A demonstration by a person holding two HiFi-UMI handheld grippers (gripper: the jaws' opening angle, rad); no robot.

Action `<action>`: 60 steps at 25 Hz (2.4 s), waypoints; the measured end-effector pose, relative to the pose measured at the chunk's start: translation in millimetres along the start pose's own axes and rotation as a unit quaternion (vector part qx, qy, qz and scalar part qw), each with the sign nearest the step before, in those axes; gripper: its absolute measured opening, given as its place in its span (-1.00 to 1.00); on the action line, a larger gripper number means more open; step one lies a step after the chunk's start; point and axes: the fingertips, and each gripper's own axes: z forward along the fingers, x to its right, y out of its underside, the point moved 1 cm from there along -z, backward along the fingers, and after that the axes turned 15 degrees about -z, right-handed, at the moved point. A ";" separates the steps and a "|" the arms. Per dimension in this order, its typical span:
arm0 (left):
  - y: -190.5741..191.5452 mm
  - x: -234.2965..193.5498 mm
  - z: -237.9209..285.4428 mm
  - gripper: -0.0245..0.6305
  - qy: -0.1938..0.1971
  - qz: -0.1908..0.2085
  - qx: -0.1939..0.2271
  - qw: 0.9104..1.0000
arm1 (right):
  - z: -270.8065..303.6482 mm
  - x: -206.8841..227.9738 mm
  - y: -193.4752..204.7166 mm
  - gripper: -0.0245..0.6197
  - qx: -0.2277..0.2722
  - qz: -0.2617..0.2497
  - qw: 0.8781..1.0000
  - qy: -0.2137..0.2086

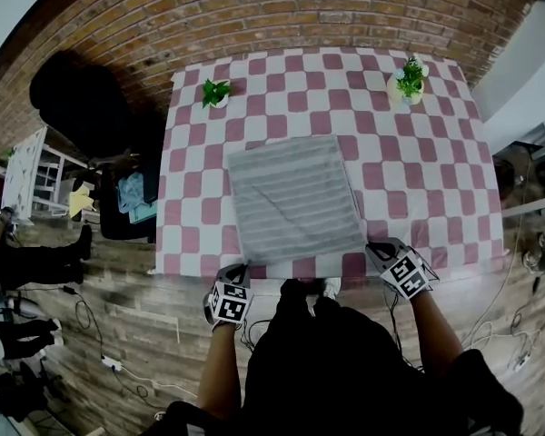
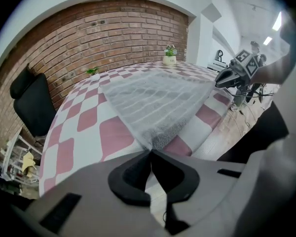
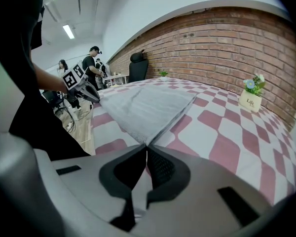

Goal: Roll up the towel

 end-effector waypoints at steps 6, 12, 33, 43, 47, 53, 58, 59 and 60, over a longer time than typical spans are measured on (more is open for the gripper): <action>12.3 4.1 -8.2 -0.90 -0.011 -0.011 -0.001 1.000 | -6.1 -10.3 3.9 -0.90 0.014 0.000 1.000 0.004; 3.0 3.5 -18.7 -0.90 -0.018 -0.023 0.017 0.999 | -15.1 -3.1 -13.1 -0.90 0.042 0.002 0.999 0.011; -93.5 -45.0 -22.2 -0.90 -0.030 -0.033 0.086 0.995 | 3.0 79.2 -76.4 -0.90 0.108 -0.020 0.992 0.066; -143.1 -72.2 2.4 -0.90 -0.029 -0.005 0.091 0.995 | 29.9 128.7 -99.6 -0.90 0.106 -0.017 0.990 0.088; -166.0 -83.7 12.2 -0.90 -0.031 0.009 0.096 0.995 | 43.3 145.8 -106.4 -0.90 0.105 -0.016 0.990 0.092; -190.1 -102.7 30.6 -0.90 -0.031 0.023 0.093 0.995 | 61.4 173.0 -119.2 -0.90 0.113 -0.010 0.988 0.106; -209.0 -115.1 47.2 -0.90 -0.026 0.031 0.089 0.995 | 77.4 193.2 -121.0 -0.90 0.108 0.011 0.987 0.121; -213.2 -117.2 50.6 -0.90 -0.025 0.032 0.089 0.995 | 80.4 197.3 -121.0 -0.90 0.107 0.014 0.986 0.124; -217.2 -119.1 53.8 -0.90 -0.024 0.033 0.090 0.995 | 83.0 201.1 -121.1 -0.90 0.106 0.018 0.986 0.126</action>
